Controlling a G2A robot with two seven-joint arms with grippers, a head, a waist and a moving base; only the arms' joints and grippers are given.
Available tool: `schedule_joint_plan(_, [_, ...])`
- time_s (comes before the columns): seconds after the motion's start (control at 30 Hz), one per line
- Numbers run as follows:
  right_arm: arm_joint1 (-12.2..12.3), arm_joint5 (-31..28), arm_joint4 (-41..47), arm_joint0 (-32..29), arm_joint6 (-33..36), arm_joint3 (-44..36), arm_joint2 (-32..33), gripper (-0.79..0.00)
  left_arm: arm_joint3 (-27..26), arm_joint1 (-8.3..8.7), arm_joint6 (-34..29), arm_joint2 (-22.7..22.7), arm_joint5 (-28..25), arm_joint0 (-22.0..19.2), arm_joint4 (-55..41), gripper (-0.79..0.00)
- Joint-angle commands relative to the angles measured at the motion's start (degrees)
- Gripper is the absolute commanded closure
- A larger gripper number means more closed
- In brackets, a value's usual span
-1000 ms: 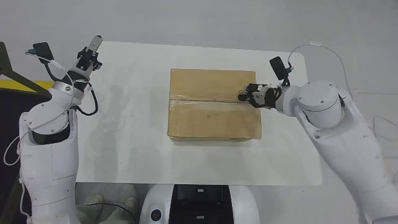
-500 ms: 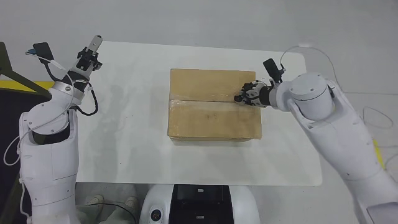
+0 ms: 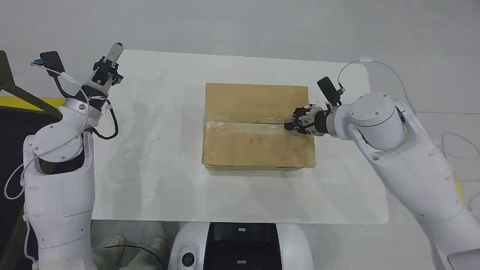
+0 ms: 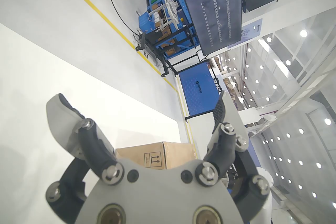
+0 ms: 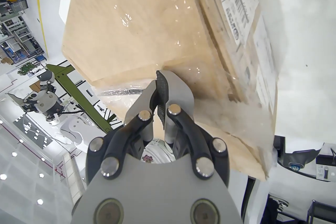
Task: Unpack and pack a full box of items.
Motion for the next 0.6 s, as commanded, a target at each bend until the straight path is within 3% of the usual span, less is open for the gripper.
schedule_joint_plan(0.0, [0.29, 0.0, -0.01, -0.46, 0.58, -0.08, 0.42, 0.0, 0.0, 0.0, 0.0, 0.0, 0.0, 0.0, 0.0, -0.785])
schedule_joint_plan(0.57, [3.6, 2.44, -2.46, -7.58, -2.29, -3.27, 9.9, 0.0, 0.0, 0.0, 0.0, 0.0, 0.0, 0.0, 0.0, -0.785])
